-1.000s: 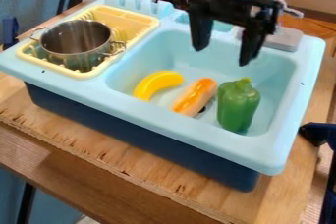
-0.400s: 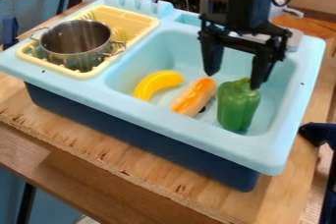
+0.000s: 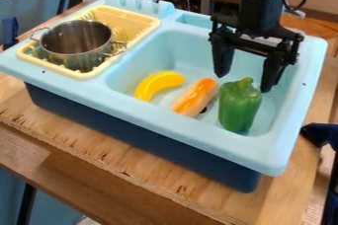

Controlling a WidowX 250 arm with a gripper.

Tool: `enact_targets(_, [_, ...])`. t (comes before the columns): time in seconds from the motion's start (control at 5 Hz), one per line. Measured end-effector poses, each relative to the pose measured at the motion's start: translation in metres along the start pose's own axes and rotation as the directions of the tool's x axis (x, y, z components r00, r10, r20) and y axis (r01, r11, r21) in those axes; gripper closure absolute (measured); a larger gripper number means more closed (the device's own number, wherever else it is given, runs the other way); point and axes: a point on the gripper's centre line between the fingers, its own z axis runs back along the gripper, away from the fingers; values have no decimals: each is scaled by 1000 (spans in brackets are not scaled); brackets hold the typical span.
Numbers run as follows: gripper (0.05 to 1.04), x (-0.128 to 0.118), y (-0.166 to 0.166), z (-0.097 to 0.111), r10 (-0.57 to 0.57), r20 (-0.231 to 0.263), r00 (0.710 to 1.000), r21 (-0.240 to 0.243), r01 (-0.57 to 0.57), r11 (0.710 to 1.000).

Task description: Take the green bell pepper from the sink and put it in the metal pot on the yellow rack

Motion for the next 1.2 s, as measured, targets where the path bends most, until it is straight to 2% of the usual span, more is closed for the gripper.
enact_targets(0.2, [132, 1, -3, 1, -15, -6, 1000, 3, 15, 1000])
enact_targets(0.6, [721, -3, -8, -4, -11, -21, 1000, -2, 11, 1000])
enact_targets(0.8, [862, -5, -10, -6, -12, -30, 999, -10, 11, 1000])
enact_targets(1.2, [863, -15, -11, -6, -28, -46, 999, -24, 27, 999])
